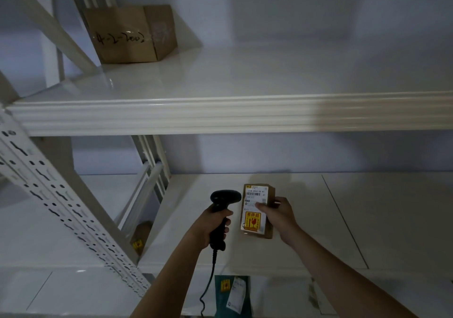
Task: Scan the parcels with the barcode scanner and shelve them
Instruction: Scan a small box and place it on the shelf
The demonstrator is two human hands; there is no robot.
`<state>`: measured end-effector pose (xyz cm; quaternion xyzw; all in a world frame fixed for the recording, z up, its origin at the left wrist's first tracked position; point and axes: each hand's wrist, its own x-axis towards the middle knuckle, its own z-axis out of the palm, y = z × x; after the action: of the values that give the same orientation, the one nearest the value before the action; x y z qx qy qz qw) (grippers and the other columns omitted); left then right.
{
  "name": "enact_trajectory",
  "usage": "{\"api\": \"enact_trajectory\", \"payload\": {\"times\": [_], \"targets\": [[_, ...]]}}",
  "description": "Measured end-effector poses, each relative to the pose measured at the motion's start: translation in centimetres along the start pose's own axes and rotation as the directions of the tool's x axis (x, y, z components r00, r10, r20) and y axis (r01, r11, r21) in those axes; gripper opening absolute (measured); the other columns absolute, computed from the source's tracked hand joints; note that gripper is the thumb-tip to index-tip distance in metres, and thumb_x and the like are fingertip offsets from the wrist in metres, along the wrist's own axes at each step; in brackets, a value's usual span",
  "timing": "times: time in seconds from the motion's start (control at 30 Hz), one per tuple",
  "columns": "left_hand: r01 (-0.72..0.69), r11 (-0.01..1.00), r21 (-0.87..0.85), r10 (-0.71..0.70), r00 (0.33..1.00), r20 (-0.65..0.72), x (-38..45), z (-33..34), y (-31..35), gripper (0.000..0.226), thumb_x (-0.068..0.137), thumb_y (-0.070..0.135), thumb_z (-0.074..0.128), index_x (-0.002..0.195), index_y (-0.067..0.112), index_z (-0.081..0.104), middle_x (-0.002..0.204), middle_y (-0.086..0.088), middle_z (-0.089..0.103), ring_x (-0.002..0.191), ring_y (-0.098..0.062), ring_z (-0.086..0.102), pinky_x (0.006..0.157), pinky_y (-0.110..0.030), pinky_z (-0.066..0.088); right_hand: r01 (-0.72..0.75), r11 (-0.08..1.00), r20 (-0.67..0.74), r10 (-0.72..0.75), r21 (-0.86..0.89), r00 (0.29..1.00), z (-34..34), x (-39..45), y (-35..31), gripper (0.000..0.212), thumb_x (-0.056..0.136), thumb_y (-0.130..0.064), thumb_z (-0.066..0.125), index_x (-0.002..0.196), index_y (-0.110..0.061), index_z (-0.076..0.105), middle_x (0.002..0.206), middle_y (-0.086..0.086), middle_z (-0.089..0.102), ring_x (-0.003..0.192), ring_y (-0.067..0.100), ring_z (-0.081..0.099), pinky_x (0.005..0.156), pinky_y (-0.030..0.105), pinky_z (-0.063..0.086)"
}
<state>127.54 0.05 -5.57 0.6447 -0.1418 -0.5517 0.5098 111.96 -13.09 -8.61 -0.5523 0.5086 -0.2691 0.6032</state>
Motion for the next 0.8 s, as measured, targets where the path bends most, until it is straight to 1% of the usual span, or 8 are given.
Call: {"api": "enact_trajectory", "payload": {"times": [0.1,0.17,0.27,0.37,0.5,0.57,0.67,0.8], "targets": [[-0.011,0.999,0.042,0.012,1.0,-0.021,-0.4,0.8,0.0,0.008,0.093,0.015,0.058,0.098,0.01,0.059,0.062,-0.004,0.05,0.048,-0.016,0.044,0.05,-0.027,0.039,0.031,0.999,0.001,-0.031,-0.031,1.0,0.1,-0.4,-0.2,0.046,0.079,-0.022,0.08,0.113,-0.018,0.05,0.097,-0.007,0.064,0.083,0.006,0.063,0.065,0.024,0.049],[-0.017,0.998,0.056,0.018,1.0,-0.018,-0.6,1.3,0.0,0.007,0.093,0.015,0.058,0.097,0.01,0.06,0.062,-0.004,0.05,0.048,-0.017,0.043,0.05,-0.027,0.039,0.056,0.997,0.002,-0.056,-0.057,0.998,0.0,-0.7,-0.1,0.046,0.08,-0.023,0.08,0.113,-0.019,0.049,0.096,-0.008,0.062,0.083,0.007,0.062,0.066,0.024,0.048],[-0.04,0.995,0.089,0.039,0.999,0.014,-1.1,2.1,0.3,0.008,0.093,0.015,0.057,0.097,0.009,0.061,0.063,-0.004,0.048,0.049,-0.016,0.042,0.051,-0.027,0.039,0.065,0.996,-0.009,-0.066,-0.067,0.998,0.0,-0.8,0.2,0.045,0.081,-0.022,0.08,0.113,-0.02,0.048,0.095,-0.008,0.059,0.087,0.013,0.062,0.074,0.03,0.051],[-0.06,0.992,0.11,0.055,0.998,0.044,-1.6,2.8,0.9,0.007,0.093,0.016,0.057,0.091,0.01,0.06,0.062,-0.003,0.048,0.049,-0.016,0.042,0.051,-0.028,0.039,0.073,0.995,-0.004,-0.073,-0.064,0.997,-0.2,-1.0,0.3,0.045,0.081,-0.022,0.079,0.114,-0.019,0.049,0.098,-0.006,0.061,0.093,0.017,0.063,0.082,0.035,0.053],[-0.073,0.99,0.122,0.066,0.996,0.057,-2.0,3.2,1.2,0.009,0.093,0.015,0.057,0.091,0.008,0.061,0.061,-0.004,0.049,0.05,-0.016,0.043,0.052,-0.028,0.04,0.085,0.995,-0.003,-0.085,-0.057,0.996,-0.4,-1.2,0.4,0.046,0.082,-0.022,0.079,0.117,-0.017,0.05,0.098,-0.009,0.062,0.087,0.01,0.063,0.072,0.028,0.051],[-0.074,0.989,0.127,0.067,0.996,0.058,-2.0,3.3,1.2,0.008,0.093,0.015,0.057,0.09,0.008,0.061,0.062,-0.004,0.049,0.051,-0.016,0.043,0.053,-0.029,0.041,0.082,0.995,-0.007,-0.083,-0.063,0.997,-0.4,-1.3,0.4,0.047,0.081,-0.023,0.079,0.118,-0.016,0.049,0.101,-0.006,0.063,0.086,0.008,0.062,0.067,0.024,0.049],[-0.069,0.988,0.136,0.061,0.996,0.064,-2.3,3.4,1.2,0.007,0.092,0.014,0.058,0.091,0.008,0.061,0.063,-0.005,0.049,0.052,-0.017,0.044,0.054,-0.029,0.041,0.073,0.994,-0.007,-0.074,-0.081,0.997,-0.6,-1.1,0.5,0.048,0.081,-0.023,0.079,0.119,-0.015,0.049,0.105,-0.002,0.064,0.086,0.008,0.062,0.064,0.02,0.046],[-0.075,0.986,0.149,0.066,0.995,0.069,-2.5,3.4,1.2,0.007,0.092,0.015,0.058,0.091,0.008,0.06,0.063,-0.005,0.051,0.052,-0.016,0.045,0.053,-0.028,0.042,0.071,0.993,-0.017,-0.073,-0.096,0.997,-0.7,-1.0,0.6,0.049,0.081,-0.023,0.079,0.12,-0.014,0.05,0.107,0.0,0.065,0.087,0.008,0.063,0.061,0.019,0.045]]}}
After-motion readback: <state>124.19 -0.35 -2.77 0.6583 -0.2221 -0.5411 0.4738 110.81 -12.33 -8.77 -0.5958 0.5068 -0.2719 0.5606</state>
